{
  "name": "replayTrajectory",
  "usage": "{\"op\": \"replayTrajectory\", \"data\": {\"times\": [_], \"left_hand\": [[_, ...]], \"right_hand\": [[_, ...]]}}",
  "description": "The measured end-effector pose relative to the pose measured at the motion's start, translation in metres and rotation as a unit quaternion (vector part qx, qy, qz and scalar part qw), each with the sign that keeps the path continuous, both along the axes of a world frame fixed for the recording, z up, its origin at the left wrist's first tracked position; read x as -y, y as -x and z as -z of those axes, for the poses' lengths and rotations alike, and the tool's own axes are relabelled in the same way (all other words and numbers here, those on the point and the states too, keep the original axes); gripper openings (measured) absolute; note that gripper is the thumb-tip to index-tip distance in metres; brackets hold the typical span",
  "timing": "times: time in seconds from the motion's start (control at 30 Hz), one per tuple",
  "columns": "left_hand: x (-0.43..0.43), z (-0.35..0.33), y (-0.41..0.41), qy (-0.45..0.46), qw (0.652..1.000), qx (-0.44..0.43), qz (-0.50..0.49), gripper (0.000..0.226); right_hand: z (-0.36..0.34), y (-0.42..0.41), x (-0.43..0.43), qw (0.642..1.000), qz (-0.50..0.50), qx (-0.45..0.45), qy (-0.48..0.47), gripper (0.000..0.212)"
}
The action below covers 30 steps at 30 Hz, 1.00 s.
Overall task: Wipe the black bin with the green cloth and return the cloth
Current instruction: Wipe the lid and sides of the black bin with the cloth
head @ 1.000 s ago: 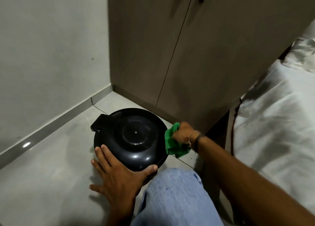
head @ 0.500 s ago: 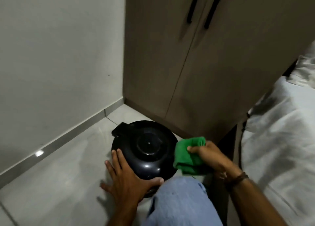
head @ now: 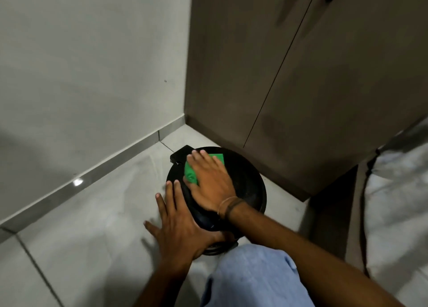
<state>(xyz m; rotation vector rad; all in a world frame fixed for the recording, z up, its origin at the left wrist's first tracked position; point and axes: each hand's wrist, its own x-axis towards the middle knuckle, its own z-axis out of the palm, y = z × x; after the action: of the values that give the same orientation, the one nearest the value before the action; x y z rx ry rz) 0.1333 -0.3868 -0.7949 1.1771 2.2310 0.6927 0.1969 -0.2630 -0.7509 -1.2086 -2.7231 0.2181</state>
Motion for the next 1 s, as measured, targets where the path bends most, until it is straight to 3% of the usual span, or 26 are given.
{"op": "replayTrajectory", "data": {"times": [0.13, 0.27, 0.4, 0.5, 0.6, 0.73, 0.87, 1.0], "left_hand": [[0.001, 0.005, -0.004, -0.036, 0.999, -0.025, -0.025, 0.162], [0.001, 0.001, -0.004, -0.011, 1.0, 0.004, -0.013, 0.188], [0.004, -0.001, -0.004, -0.003, 1.0, 0.002, 0.005, 0.19], [0.002, -0.002, 0.001, -0.009, 1.0, -0.005, -0.006, 0.178], [0.001, 0.001, -0.002, -0.035, 0.999, -0.029, -0.018, 0.151], [0.002, -0.003, -0.003, -0.003, 1.0, 0.006, -0.012, 0.184], [0.004, -0.005, 0.0, 0.0, 1.0, 0.023, 0.008, 0.188], [0.003, -0.009, 0.0, -0.002, 1.0, 0.016, 0.006, 0.184]], "right_hand": [[0.01, -0.066, 0.051, 0.997, -0.07, -0.008, 0.018, 0.07], [0.011, -0.129, 0.031, 0.999, 0.028, -0.018, 0.002, 0.071], [-0.006, -0.057, -0.018, 0.994, 0.105, -0.001, 0.007, 0.07], [-0.001, -0.012, 0.003, 1.0, 0.021, -0.003, 0.003, 0.073], [0.015, -0.06, 0.056, 0.998, -0.058, -0.01, -0.014, 0.073], [0.02, -0.134, 0.051, 0.999, 0.004, -0.034, 0.009, 0.073], [-0.003, -0.079, -0.024, 0.987, 0.141, -0.063, 0.034, 0.065], [-0.006, 0.014, -0.031, 1.0, 0.02, -0.002, 0.002, 0.063]]}}
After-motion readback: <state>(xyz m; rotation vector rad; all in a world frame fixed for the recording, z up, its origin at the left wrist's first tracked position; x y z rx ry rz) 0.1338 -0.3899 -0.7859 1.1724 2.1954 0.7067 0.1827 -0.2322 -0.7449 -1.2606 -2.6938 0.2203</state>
